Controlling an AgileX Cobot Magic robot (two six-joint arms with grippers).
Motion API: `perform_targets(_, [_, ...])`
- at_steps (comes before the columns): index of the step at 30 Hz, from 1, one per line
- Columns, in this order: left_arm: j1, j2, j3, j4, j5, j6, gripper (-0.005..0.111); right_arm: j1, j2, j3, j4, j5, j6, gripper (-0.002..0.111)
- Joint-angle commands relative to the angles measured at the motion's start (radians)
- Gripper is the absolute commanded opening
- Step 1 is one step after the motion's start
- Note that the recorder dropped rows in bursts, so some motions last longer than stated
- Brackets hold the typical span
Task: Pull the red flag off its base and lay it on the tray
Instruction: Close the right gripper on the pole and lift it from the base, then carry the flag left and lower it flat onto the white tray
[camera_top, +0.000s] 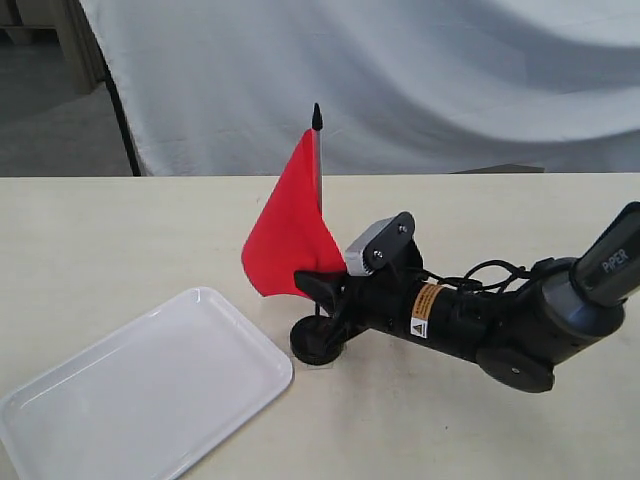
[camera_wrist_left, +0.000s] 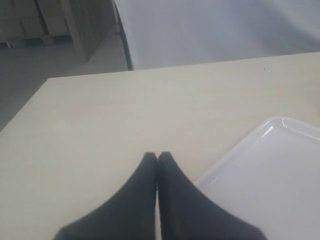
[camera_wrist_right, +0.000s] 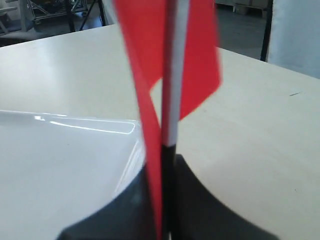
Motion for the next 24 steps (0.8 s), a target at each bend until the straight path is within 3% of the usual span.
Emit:
perform_targets(1, [-0.008,-0.001,0.002,0.005,-0.009,-0.003,0.0,-0.001,-0.07,0.006,-0.074,-0.003,0.034,-0.001])
perform_targets(5, [-0.008,-0.001,0.002,0.005,-0.009,-0.003,0.0,0.008,-0.192,0.006,-0.109,0.082,0.046,-0.001])
perform_targets(10, [-0.008,-0.001,0.002,0.005,-0.009,-0.003,0.0,0.029,-0.372,-0.05,-0.239,0.384,0.014,-0.001])
perform_targets(11, [-0.008,-0.001,0.002,0.005,-0.009,-0.003,0.0,0.071,-0.412,-0.096,-0.328,0.574,0.016,-0.001])
perform_targets(14, [-0.008,-0.001,0.002,0.005,-0.009,-0.003,0.0,0.187,-0.429,-0.173,-0.454,0.863,0.016,-0.001])
perform_targets(15, [-0.008,-0.001,0.002,0.005,-0.009,-0.003,0.0,0.283,-0.41,-0.218,-0.524,1.038,0.001,-0.001])
perform_targets(17, [-0.008,-0.001,0.002,0.005,-0.009,-0.003,0.0,0.395,-0.349,-0.265,-0.584,1.196,-0.062,-0.001])
perform_targets(21, [-0.008,-0.001,0.002,0.005,-0.009,-0.003,0.0,0.531,-0.215,-0.297,-0.757,1.365,-0.119,-0.001])
perform_targets(24, [-0.008,-0.001,0.002,0.005,-0.009,-0.003,0.0,0.586,-0.133,-0.356,-0.781,1.473,-0.12,-0.001])
